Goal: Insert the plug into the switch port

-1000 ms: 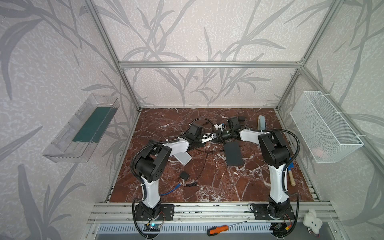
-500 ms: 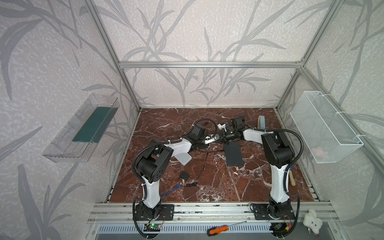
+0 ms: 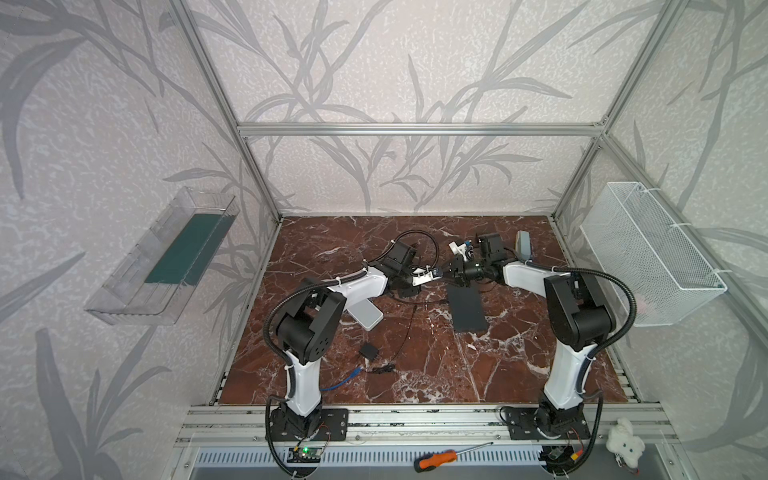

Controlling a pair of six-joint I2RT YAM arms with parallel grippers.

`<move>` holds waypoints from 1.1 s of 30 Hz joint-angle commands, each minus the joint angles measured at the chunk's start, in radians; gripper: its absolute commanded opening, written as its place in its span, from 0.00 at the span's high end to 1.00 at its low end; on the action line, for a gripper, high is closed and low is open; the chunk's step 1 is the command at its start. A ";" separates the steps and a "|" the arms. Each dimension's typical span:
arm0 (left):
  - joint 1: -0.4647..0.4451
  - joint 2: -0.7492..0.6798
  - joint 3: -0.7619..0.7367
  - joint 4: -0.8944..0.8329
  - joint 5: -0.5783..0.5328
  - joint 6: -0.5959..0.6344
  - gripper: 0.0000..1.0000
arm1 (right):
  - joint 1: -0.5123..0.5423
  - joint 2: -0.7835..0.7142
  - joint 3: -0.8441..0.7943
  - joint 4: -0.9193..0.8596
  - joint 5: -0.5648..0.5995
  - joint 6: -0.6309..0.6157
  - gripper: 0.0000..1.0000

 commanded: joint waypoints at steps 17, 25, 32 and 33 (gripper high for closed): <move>-0.002 0.040 0.019 -0.131 0.076 -0.039 1.00 | 0.092 0.021 0.054 -0.066 -0.006 -0.111 0.71; -0.002 0.035 0.024 -0.141 0.069 -0.037 1.00 | 0.092 0.037 0.071 -0.111 0.023 -0.137 0.88; -0.001 0.019 0.036 -0.136 0.126 -0.078 0.77 | 0.068 0.044 0.042 -0.041 -0.021 -0.095 0.95; -0.002 0.019 0.036 -0.136 0.163 -0.074 0.74 | 0.061 0.045 0.034 -0.023 -0.027 -0.084 0.96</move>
